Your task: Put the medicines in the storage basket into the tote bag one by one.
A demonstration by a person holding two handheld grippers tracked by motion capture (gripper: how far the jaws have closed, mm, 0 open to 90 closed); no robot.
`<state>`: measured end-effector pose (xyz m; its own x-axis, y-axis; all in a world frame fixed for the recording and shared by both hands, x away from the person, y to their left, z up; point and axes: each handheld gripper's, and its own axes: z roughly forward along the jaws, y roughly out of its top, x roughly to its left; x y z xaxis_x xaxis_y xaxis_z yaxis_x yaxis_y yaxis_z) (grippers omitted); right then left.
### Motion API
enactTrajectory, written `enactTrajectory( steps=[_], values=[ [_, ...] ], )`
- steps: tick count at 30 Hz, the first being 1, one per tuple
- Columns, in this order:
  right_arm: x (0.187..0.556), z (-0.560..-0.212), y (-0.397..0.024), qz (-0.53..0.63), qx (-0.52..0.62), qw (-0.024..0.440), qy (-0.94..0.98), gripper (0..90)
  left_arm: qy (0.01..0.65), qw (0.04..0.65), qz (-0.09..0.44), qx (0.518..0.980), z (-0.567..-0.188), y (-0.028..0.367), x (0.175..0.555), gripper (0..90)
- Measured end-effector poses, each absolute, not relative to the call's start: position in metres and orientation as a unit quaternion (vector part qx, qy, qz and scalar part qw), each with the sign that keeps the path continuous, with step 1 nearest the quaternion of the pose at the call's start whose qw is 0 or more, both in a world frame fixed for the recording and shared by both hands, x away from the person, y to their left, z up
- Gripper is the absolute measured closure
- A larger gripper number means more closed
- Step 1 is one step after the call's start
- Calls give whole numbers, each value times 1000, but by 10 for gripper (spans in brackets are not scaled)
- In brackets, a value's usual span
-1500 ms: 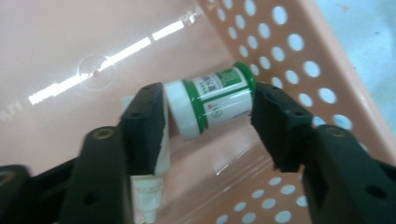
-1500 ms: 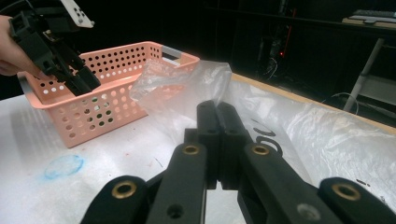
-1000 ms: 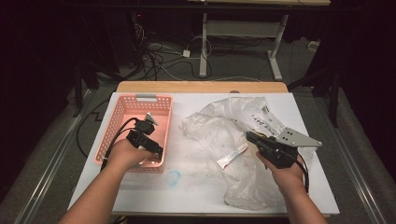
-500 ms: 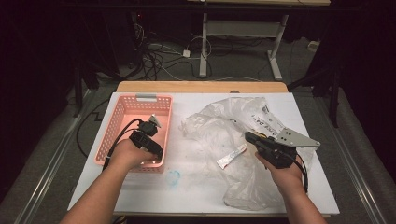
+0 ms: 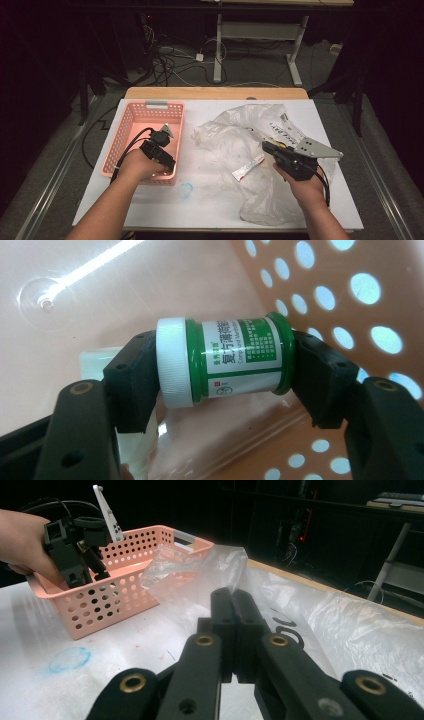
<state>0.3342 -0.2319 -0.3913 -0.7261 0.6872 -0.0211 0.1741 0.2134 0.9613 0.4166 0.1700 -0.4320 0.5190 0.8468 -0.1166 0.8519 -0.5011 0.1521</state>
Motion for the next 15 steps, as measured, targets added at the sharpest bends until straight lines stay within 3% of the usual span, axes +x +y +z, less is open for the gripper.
enactTrajectory(
  steps=[15],
  values=[
    [335, -391, -234, 559, 291, 230, 742, 900, 476, 121, 23, 871, -424, 171, 406, 348]
  ],
)
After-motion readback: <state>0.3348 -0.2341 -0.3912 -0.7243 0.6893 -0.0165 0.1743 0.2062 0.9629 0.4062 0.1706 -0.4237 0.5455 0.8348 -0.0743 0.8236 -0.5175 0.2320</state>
